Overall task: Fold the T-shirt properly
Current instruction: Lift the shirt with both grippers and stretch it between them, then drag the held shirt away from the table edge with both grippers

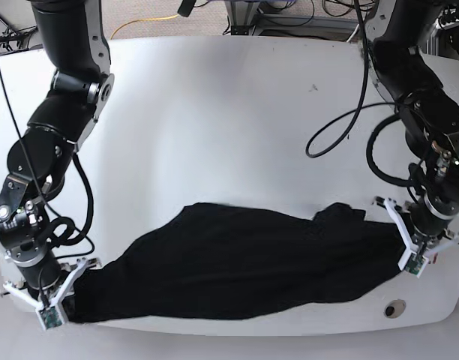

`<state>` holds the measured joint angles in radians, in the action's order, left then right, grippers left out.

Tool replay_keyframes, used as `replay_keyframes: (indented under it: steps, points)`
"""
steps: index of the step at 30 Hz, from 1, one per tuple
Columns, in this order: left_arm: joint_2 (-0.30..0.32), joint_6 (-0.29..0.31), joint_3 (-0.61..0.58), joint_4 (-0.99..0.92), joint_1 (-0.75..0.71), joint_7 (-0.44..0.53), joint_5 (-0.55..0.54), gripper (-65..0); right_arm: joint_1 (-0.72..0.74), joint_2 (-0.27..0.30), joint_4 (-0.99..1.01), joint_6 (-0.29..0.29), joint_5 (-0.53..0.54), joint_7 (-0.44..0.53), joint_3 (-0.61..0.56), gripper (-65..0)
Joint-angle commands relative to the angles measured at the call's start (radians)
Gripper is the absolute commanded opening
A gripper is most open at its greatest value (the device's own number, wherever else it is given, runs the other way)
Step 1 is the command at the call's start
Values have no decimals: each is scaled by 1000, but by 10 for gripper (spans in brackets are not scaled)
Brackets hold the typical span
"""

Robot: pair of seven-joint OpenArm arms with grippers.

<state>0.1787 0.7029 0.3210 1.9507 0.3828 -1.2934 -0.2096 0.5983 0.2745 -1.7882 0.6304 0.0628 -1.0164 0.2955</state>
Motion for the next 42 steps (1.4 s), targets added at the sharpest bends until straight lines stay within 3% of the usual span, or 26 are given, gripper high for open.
replay_keyframes:
  steps: [1, 4, 11, 16, 30, 35, 37, 42]
  points:
    - [-11, -5, 5, 20, -44, -7, 16, -650, -38, 15, -31, -11, -19, 5, 11, -650]
    - [-15, -5, 5, 20, -130, -5, 16, -650, -140, 10, -52, -11, -19, 9, 12, -650]
    - [-15, -5, 7, 28, -290, -5, 16, -650, -328, -71, -115, -10, -19, 9, 103, -650]
    - [-11, -5, 7, 28, -400, -5, 16, -650, -455, -114, -127, 33, -19, 3, 132, -650]
    - [-11, -5, 7, 26, -680, 2, 19, -650, -726, -238, -164, 38, -19, 3, 169, -650]
    - [-9, -5, 7, 23, -752, 84, 20, -650, -800, -254, -163, 41, -19, 3, 193, -650]
    - [-8, -5, 7, 20, -764, 91, 22, -650, -826, -254, -161, 68, -17, 5, 195, -650]
    - [-8, -5, 8, 20, -767, 94, 22, -650, -869, -255, -163, 68, -17, 5, 196, -650]
